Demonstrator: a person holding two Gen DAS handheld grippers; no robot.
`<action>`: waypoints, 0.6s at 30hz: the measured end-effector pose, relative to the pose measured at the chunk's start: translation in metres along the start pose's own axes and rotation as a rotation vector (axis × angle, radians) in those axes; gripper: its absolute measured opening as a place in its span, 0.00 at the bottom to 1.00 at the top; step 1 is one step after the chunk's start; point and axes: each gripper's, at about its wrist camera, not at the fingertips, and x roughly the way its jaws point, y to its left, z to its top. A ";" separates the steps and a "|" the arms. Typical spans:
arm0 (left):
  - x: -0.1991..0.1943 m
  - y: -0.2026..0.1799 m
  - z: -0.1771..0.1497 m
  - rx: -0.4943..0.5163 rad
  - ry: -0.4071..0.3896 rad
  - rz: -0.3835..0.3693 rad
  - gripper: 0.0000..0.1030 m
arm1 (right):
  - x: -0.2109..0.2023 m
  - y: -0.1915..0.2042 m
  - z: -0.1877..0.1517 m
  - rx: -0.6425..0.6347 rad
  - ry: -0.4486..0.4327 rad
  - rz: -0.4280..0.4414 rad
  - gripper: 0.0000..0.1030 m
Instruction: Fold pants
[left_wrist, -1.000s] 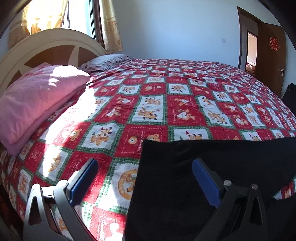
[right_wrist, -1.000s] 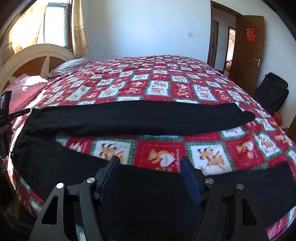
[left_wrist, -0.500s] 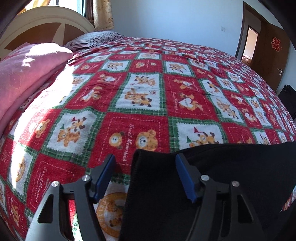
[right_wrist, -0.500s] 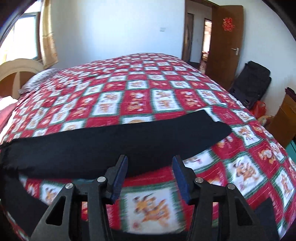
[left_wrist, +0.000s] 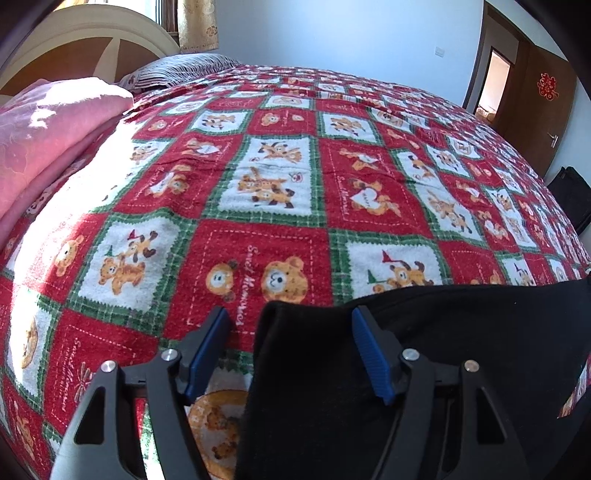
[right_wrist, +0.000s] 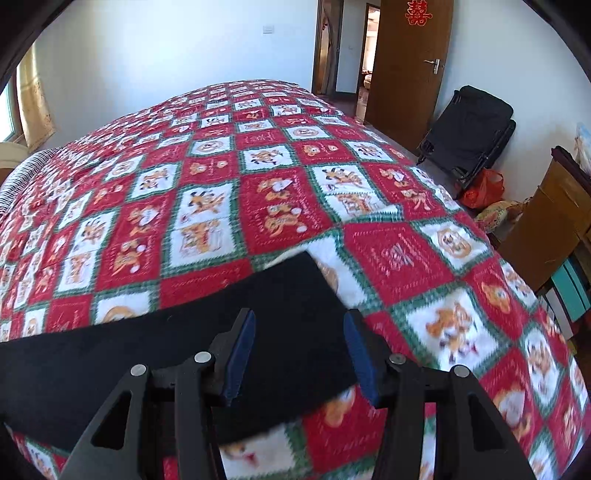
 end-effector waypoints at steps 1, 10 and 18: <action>-0.002 -0.002 -0.001 0.016 -0.012 -0.006 0.57 | 0.005 -0.002 0.004 -0.002 -0.003 0.003 0.51; 0.002 -0.004 0.001 0.026 0.005 -0.022 0.52 | 0.063 -0.013 0.031 0.027 0.083 0.062 0.51; 0.004 -0.004 0.001 0.014 0.020 -0.049 0.53 | 0.079 -0.014 0.028 0.011 0.122 0.112 0.24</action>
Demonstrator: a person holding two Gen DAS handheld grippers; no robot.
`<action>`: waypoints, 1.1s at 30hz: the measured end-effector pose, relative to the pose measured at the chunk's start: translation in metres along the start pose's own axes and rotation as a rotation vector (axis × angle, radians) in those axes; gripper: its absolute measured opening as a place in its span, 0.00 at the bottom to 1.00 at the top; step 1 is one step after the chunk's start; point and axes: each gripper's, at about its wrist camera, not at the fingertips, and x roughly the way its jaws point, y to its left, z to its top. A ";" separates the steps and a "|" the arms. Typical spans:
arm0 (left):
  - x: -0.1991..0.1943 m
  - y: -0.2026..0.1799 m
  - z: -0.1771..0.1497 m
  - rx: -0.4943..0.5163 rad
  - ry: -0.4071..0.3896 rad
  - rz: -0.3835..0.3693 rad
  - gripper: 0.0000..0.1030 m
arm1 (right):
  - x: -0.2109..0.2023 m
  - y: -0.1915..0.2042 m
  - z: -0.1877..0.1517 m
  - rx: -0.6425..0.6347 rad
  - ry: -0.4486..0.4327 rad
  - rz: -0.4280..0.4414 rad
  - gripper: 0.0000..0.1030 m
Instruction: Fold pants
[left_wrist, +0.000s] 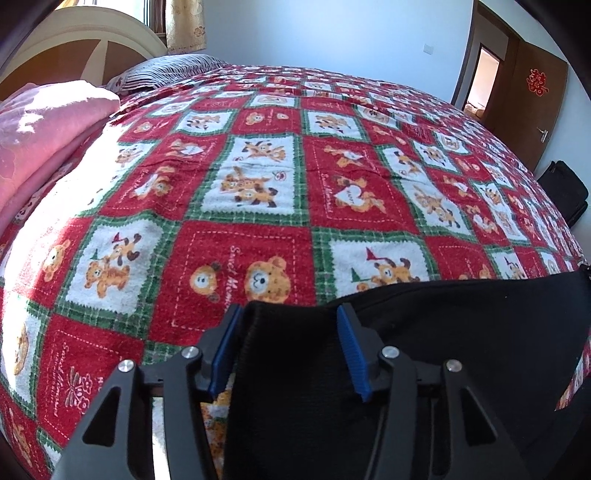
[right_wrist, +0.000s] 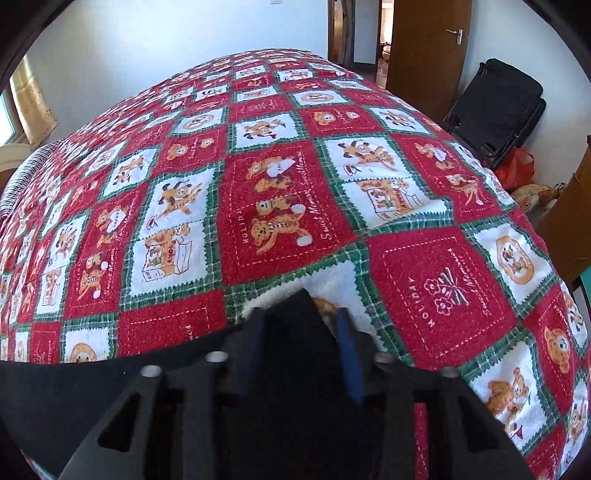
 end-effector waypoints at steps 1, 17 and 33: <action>0.000 0.001 0.000 -0.001 -0.002 -0.006 0.52 | -0.001 0.001 0.000 -0.003 -0.002 0.010 0.20; -0.027 -0.003 0.004 0.019 -0.085 -0.098 0.12 | -0.061 0.009 -0.011 -0.018 -0.099 0.009 0.05; -0.077 0.005 0.002 0.005 -0.236 -0.172 0.12 | -0.161 -0.005 -0.048 -0.017 -0.386 0.089 0.04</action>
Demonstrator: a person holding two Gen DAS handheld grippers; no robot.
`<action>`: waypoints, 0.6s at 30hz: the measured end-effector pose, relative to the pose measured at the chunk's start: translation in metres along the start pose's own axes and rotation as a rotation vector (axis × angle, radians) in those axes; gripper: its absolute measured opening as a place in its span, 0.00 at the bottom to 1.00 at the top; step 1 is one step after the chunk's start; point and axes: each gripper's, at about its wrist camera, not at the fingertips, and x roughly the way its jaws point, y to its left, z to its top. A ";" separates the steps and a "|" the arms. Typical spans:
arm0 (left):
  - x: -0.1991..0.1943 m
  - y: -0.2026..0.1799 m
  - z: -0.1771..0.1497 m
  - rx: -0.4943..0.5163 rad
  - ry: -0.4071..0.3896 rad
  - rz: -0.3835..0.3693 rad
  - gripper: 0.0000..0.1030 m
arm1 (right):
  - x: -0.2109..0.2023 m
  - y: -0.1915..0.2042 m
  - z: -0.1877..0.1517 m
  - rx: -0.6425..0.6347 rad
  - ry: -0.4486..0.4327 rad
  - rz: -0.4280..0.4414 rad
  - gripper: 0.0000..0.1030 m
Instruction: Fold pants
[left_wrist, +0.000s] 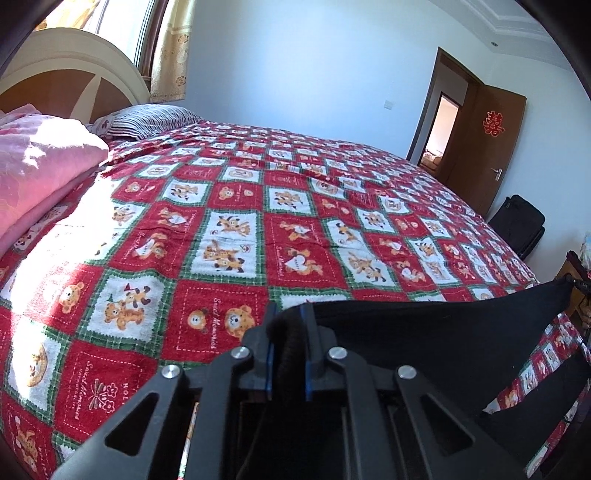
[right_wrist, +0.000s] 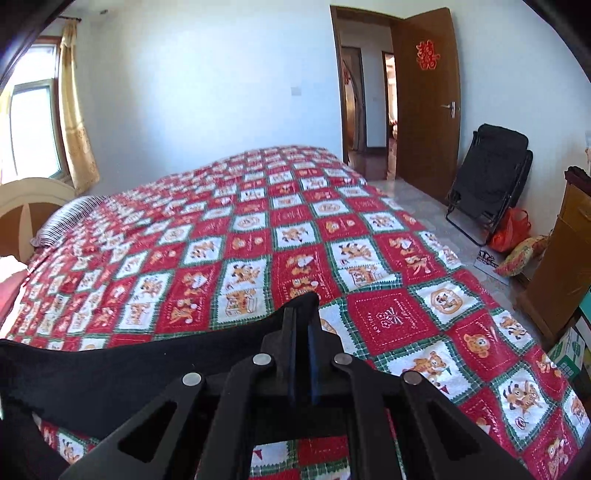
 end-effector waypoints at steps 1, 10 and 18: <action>-0.004 0.000 0.000 -0.003 -0.010 -0.007 0.12 | -0.008 -0.002 -0.002 0.006 -0.017 0.013 0.04; -0.040 0.004 -0.016 -0.010 -0.104 -0.062 0.12 | -0.068 -0.030 -0.035 0.046 -0.090 0.062 0.04; -0.079 0.001 -0.048 0.058 -0.160 -0.148 0.12 | -0.116 -0.057 -0.080 0.080 -0.074 0.049 0.04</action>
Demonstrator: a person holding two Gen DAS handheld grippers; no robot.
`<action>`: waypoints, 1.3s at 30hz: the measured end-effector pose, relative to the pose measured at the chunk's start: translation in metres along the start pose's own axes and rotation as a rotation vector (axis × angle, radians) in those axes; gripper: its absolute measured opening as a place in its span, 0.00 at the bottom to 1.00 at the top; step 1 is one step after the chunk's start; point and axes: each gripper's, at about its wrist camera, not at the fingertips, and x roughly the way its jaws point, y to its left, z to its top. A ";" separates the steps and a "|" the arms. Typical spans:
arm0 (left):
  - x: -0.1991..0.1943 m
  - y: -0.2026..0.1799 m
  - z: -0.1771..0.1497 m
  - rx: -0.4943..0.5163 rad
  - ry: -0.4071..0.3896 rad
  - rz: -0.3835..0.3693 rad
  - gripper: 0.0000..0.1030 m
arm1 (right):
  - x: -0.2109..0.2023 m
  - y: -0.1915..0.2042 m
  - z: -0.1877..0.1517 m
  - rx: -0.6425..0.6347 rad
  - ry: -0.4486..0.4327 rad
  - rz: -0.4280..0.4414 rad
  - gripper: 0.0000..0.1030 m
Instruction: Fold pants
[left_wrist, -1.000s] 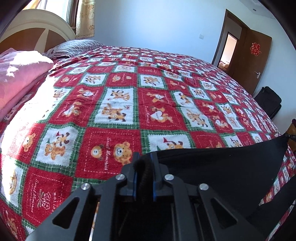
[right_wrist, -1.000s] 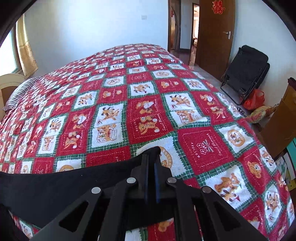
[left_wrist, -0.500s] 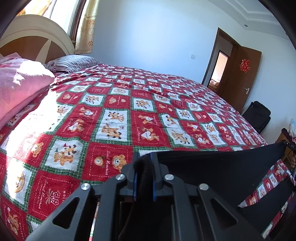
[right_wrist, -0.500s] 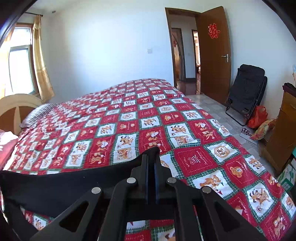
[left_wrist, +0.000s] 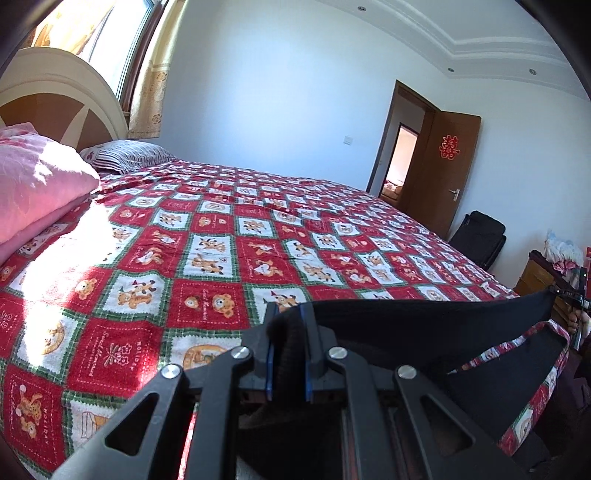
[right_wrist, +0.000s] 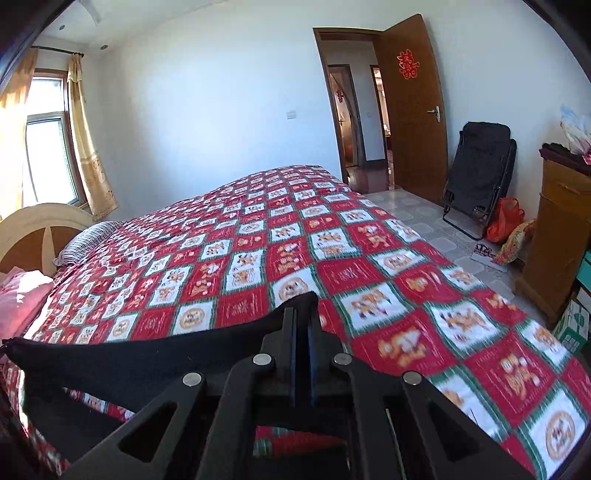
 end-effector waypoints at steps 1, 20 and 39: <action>-0.005 -0.001 -0.006 0.007 -0.002 -0.005 0.12 | -0.005 -0.003 -0.005 0.003 0.002 -0.002 0.04; -0.045 0.020 -0.096 0.052 0.108 0.042 0.66 | -0.054 -0.031 -0.086 -0.056 0.193 -0.039 0.15; -0.061 0.016 -0.077 -0.106 0.096 0.041 0.69 | -0.066 0.209 -0.104 -0.488 0.183 0.215 0.40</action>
